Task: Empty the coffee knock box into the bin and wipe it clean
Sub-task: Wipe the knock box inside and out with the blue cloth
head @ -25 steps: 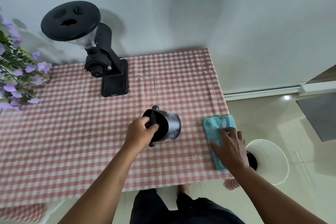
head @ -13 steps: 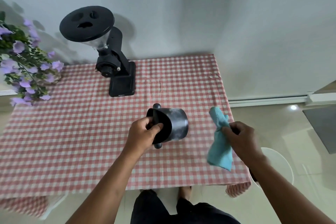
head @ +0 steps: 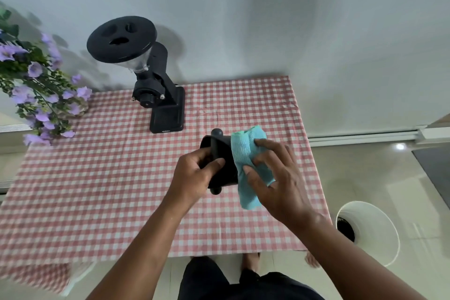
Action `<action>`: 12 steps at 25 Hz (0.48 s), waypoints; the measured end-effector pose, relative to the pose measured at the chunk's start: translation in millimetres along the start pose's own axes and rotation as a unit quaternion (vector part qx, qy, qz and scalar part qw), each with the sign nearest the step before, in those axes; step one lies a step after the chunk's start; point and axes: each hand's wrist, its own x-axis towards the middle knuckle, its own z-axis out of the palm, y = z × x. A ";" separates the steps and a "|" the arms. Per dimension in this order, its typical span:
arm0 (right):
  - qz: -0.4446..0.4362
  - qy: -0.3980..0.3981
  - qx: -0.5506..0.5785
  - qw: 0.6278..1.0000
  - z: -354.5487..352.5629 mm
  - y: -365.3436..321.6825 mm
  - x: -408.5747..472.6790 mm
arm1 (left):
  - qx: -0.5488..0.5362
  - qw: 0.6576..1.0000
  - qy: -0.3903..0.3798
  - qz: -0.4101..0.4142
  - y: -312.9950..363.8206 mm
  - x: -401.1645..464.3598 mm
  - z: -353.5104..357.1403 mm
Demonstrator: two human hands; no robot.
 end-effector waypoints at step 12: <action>-0.071 -0.007 -0.040 0.997 7.9 -9.4 10.9 | 0.019 0.999 0.047 0.006 2.5 0.6 2.9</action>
